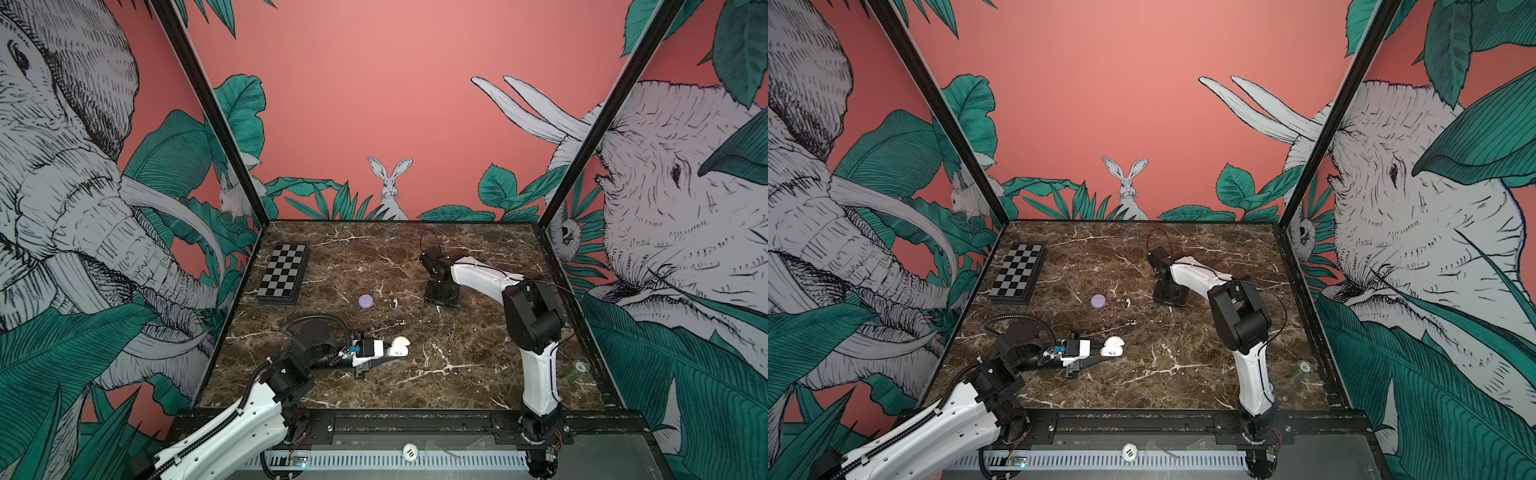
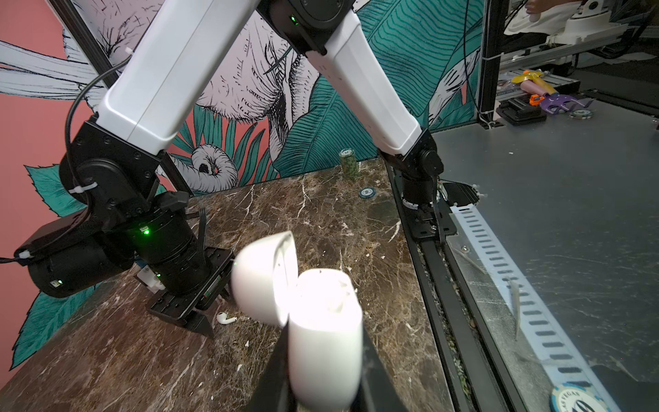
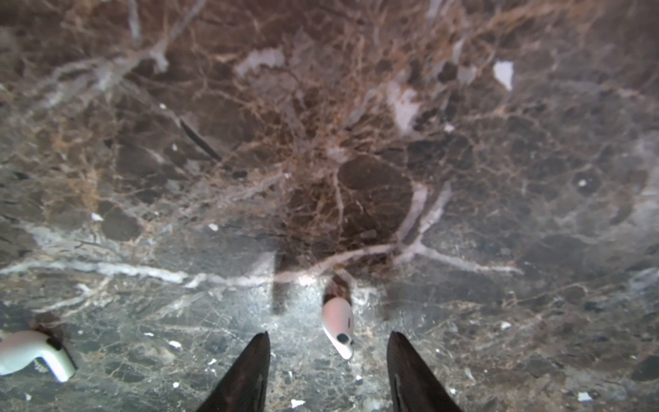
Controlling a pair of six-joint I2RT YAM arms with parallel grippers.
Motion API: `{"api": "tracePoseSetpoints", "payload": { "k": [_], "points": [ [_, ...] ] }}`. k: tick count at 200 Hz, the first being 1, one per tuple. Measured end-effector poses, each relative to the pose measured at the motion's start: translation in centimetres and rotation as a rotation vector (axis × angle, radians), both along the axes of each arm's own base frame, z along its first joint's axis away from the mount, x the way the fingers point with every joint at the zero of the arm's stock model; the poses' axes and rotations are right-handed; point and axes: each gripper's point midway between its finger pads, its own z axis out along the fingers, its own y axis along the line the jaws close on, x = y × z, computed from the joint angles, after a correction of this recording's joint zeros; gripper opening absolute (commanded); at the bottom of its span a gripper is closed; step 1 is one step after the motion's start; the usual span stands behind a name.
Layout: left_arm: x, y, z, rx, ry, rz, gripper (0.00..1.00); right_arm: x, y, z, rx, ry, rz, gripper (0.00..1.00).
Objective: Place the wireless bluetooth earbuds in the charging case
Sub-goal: 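Lower the right gripper onto the white earbud near the lavender case, then close the right gripper fingers around the white earbud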
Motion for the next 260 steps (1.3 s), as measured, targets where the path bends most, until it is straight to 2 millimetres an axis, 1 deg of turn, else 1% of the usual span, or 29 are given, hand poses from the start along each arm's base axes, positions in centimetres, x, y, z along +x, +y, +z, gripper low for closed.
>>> {"api": "tracePoseSetpoints", "payload": {
  "k": [41, 71, 179, 214, 260],
  "points": [
    [-0.01, 0.0, -0.02, 0.001, 0.0, 0.0, 0.0, 0.14, 0.03, 0.04, 0.002, -0.005, -0.004, 0.5],
    [-0.02, 0.01, -0.09, 0.004, 0.001, -0.001, 0.0, 0.22, 0.09, -0.04, 0.005, -0.006, -0.011, 0.46],
    [-0.1, -0.01, -0.19, 0.008, -0.004, -0.004, 0.0, 0.26, 0.06, -0.73, 0.0, 0.003, -0.023, 0.43],
    [-0.13, -0.03, -0.19, 0.008, -0.009, -0.006, 0.0, 0.37, 0.12, -0.72, 0.003, -0.001, -0.024, 0.39],
    [-0.13, -0.03, -0.21, 0.009, -0.009, -0.006, 0.0, 0.67, 0.16, -0.69, 0.012, -0.009, -0.029, 0.36]
  ]
}}
